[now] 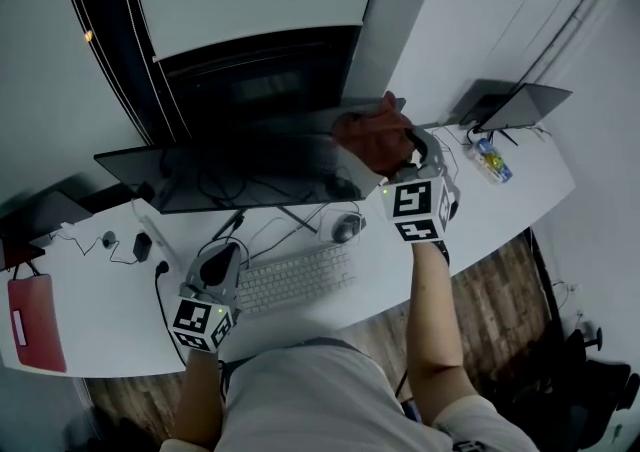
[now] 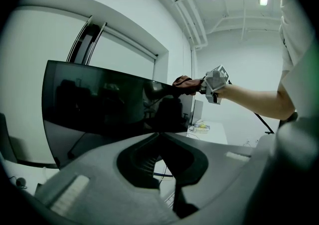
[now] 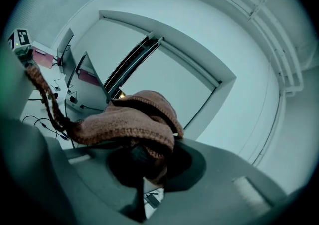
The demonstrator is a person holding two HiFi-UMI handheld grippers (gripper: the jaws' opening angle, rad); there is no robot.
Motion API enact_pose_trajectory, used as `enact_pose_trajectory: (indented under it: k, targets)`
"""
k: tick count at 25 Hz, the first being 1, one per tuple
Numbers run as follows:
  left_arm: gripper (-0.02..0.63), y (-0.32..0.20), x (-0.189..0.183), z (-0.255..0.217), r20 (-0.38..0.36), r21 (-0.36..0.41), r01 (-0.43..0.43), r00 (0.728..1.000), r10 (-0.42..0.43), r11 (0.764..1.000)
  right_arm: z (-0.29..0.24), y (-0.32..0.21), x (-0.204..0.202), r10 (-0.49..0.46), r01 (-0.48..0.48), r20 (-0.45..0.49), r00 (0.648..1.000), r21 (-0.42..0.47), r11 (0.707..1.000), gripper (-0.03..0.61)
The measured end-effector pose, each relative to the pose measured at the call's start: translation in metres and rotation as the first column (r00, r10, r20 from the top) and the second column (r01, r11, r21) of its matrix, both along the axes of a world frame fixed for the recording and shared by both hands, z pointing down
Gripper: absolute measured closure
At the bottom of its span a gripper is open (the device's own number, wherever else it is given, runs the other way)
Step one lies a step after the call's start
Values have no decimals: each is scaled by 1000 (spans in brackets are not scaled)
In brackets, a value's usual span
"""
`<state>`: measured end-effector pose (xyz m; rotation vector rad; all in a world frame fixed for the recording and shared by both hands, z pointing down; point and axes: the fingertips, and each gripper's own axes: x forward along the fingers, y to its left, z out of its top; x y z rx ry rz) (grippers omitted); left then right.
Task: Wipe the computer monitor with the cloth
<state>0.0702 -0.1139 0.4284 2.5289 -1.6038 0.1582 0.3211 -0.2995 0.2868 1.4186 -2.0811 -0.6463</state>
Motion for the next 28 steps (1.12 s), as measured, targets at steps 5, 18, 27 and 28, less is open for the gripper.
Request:
enact_pose_trajectory:
  k: [5, 18, 27, 28]
  targets:
    - [604, -11, 18, 1, 9, -5, -22, 1000, 22, 1000, 0, -6, 24, 16, -16, 38, 999, 7, 1000, 539]
    - [605, -35, 65, 5, 42, -30, -108, 993, 109, 994, 12, -8, 98, 123, -126, 128, 984, 17, 992, 540]
    - [604, -43, 89, 7, 59, -44, -166, 984, 168, 985, 40, 0, 140, 196, -193, 183, 963, -34, 981, 540]
    - [604, -43, 90, 8, 61, -47, -170, 983, 173, 984, 43, 1, 143, 201, -197, 190, 961, -40, 980, 540]
